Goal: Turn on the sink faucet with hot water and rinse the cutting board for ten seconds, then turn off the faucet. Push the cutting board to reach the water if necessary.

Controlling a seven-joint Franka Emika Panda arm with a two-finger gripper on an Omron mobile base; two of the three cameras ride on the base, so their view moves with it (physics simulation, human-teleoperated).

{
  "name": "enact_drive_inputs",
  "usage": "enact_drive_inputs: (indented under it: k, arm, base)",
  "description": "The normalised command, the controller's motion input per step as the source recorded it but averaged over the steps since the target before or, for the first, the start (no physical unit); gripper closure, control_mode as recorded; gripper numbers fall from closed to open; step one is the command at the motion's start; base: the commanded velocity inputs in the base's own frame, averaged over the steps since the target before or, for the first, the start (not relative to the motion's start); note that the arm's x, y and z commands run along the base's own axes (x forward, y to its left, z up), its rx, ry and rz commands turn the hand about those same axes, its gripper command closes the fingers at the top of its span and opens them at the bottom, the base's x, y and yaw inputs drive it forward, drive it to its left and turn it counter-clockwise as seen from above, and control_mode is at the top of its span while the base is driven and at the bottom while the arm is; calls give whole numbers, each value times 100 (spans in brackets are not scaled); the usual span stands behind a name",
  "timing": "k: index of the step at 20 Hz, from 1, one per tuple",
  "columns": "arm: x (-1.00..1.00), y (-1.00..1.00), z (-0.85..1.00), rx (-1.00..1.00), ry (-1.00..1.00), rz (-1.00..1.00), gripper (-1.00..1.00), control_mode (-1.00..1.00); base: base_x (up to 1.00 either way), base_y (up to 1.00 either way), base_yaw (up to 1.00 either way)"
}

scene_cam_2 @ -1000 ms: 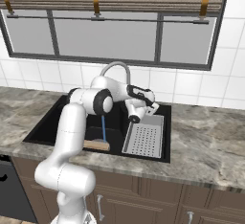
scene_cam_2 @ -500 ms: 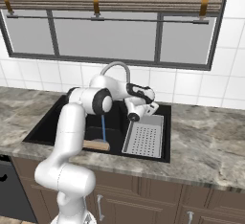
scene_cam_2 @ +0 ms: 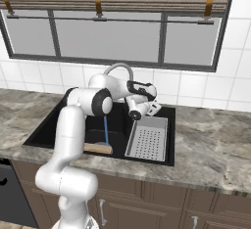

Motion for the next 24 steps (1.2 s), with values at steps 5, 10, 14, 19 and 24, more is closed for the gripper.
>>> enact_drive_inputs:
  k: [5,10,14,19,24]
  arm:
    - [-14,-13,74,5,3,0,-100,-100]
    - [-24,-19,68,4,1,0,-100,-100]
    - [-35,-22,60,3,7,0,-100,-100]
    - [-57,-5,37,0,23,6,-100,-100]
    - [-62,-6,9,1,30,14,-100,-100]
  base:
    - [0,0,0]
    - [0,0,0]
    - [0,0,0]
    - [0,0,0]
    - [0,0,0]
